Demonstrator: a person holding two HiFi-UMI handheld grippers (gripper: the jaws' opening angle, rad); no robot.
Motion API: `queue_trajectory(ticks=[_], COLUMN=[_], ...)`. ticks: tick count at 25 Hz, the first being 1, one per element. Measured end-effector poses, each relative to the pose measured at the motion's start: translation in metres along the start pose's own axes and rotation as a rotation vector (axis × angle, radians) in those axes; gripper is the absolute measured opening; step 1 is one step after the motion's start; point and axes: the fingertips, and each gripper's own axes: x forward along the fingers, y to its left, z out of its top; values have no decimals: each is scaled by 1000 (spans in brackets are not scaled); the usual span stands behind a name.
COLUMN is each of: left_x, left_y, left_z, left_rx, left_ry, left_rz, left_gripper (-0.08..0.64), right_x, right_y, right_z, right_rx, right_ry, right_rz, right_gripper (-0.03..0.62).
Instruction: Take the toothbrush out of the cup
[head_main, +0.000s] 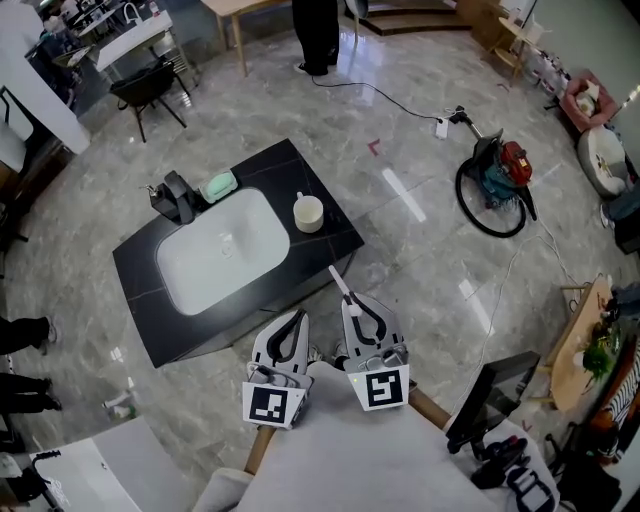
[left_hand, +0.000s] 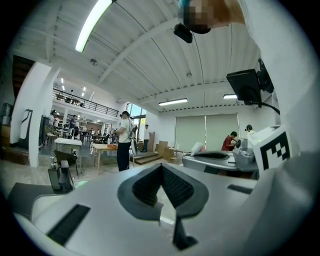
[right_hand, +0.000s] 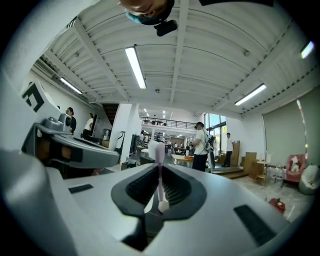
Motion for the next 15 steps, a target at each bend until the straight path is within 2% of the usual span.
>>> queue_trajectory(ticks=[7, 15], left_x=[-9, -9], left_y=[-13, -19], left_z=[-6, -4], left_rx=[-9, -16], left_ry=[0, -2], left_rz=[-22, -50], left_gripper=[3, 4], right_x=[-29, -27], right_y=[12, 18], right_z=[-9, -5], right_rx=[12, 17], right_ry=[53, 39], right_rz=[22, 24], right_gripper=[28, 26])
